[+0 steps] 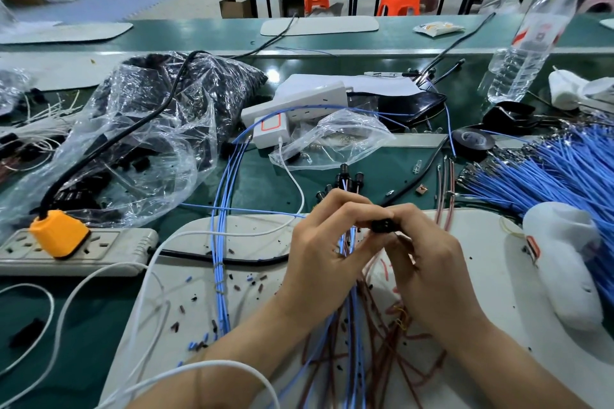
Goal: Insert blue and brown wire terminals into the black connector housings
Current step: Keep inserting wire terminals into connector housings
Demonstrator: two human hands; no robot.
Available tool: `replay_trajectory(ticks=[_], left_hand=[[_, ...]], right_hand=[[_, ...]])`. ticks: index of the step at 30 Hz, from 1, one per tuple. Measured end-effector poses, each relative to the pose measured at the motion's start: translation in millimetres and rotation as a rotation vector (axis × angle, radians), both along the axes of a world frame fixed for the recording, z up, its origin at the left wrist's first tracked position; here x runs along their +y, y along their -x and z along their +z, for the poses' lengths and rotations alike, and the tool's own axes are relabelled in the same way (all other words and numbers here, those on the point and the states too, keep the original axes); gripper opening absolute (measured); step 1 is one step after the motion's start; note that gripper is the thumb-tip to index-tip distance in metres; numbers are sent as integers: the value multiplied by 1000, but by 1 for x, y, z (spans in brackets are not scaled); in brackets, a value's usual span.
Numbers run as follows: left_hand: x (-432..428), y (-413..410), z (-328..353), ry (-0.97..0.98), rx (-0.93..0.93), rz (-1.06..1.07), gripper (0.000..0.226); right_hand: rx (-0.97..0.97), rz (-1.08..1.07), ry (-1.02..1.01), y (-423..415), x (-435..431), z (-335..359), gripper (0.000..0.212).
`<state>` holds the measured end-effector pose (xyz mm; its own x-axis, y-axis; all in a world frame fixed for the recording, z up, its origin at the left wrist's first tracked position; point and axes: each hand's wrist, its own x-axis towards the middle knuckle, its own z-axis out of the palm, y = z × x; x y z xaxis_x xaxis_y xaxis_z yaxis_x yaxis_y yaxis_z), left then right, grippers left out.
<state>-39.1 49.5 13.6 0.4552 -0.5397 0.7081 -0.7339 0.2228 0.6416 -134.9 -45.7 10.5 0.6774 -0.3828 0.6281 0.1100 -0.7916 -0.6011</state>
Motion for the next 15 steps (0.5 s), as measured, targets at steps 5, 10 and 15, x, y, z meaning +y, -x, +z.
replay_trajectory(ticks=[5, 10, 15], left_hand=[[1, 1, 2, 13, 38, -18, 17], [1, 3, 4, 2, 29, -20, 17], [2, 3, 4, -7, 27, -18, 18]], right_hand=[[-57, -17, -60, 2, -1, 1, 14], [-57, -46, -32, 3, -2, 2, 12], [-47, -58, -56, 4, 1, 2, 9]])
